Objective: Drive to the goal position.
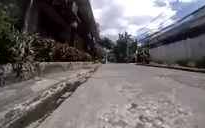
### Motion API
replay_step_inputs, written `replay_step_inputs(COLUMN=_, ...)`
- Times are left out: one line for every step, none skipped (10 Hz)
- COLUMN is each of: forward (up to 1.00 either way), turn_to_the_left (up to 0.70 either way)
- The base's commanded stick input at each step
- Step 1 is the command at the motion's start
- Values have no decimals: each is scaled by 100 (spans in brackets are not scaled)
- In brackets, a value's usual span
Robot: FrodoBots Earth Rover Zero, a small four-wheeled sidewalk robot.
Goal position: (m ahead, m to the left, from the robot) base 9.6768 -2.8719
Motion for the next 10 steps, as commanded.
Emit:
replay_step_inputs(forward=85, turn_to_the_left=0)
replay_step_inputs(forward=85, turn_to_the_left=0)
replay_step_inputs(forward=85, turn_to_the_left=0)
replay_step_inputs(forward=85, turn_to_the_left=0)
replay_step_inputs(forward=85, turn_to_the_left=0)
replay_step_inputs(forward=85, turn_to_the_left=-34)
replay_step_inputs(forward=85, turn_to_the_left=-34)
replay_step_inputs(forward=85, turn_to_the_left=-34)
replay_step_inputs(forward=85, turn_to_the_left=-34)
replay_step_inputs(forward=85, turn_to_the_left=-17)
